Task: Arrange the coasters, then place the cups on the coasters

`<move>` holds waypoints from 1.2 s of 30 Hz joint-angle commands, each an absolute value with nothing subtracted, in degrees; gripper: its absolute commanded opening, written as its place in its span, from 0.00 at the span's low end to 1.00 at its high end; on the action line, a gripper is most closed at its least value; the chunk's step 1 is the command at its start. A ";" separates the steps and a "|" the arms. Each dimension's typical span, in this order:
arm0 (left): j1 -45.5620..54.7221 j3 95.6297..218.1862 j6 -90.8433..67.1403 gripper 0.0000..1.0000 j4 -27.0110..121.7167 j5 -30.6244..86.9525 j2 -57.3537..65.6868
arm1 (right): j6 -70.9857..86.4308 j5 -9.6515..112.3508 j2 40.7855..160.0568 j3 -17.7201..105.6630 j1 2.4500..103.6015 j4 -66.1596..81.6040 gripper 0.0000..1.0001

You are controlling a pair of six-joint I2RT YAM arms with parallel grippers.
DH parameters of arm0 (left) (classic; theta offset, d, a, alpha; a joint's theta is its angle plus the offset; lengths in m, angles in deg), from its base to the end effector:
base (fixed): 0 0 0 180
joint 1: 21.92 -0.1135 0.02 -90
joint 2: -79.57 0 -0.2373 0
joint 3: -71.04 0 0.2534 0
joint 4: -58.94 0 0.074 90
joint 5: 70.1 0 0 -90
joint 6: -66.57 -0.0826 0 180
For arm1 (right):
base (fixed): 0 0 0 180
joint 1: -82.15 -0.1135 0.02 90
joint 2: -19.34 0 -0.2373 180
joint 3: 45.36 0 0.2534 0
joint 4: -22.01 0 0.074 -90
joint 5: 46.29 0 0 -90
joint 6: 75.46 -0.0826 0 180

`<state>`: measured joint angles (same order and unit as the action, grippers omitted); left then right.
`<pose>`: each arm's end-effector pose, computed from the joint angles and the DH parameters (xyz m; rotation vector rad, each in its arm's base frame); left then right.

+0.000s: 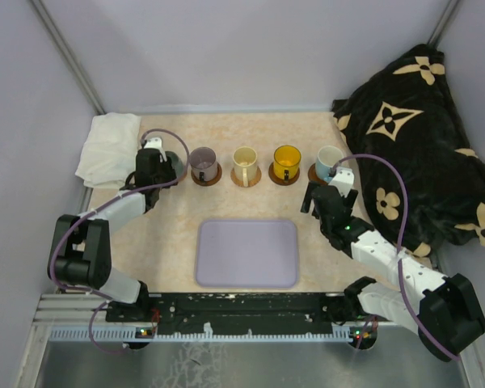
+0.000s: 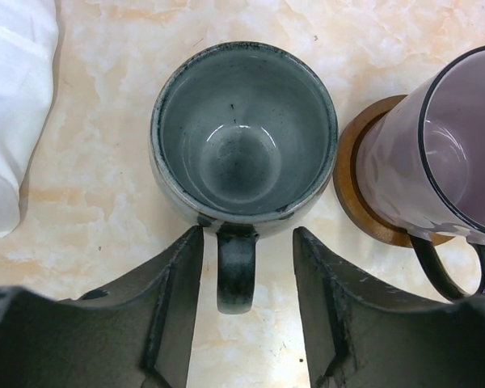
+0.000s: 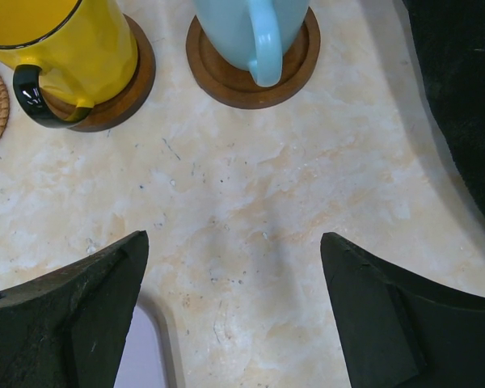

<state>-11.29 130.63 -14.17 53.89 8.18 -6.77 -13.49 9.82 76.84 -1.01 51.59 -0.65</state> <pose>0.3596 -0.0504 0.1546 -0.0953 2.1108 0.0105 0.2429 0.0899 0.1726 0.2747 2.0599 -0.0316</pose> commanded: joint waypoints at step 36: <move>-10.93 134.92 -6.51 1.00 26.16 -5.01 28.69 | -15.83 13.40 68.94 6.50 71.80 -7.53 0.98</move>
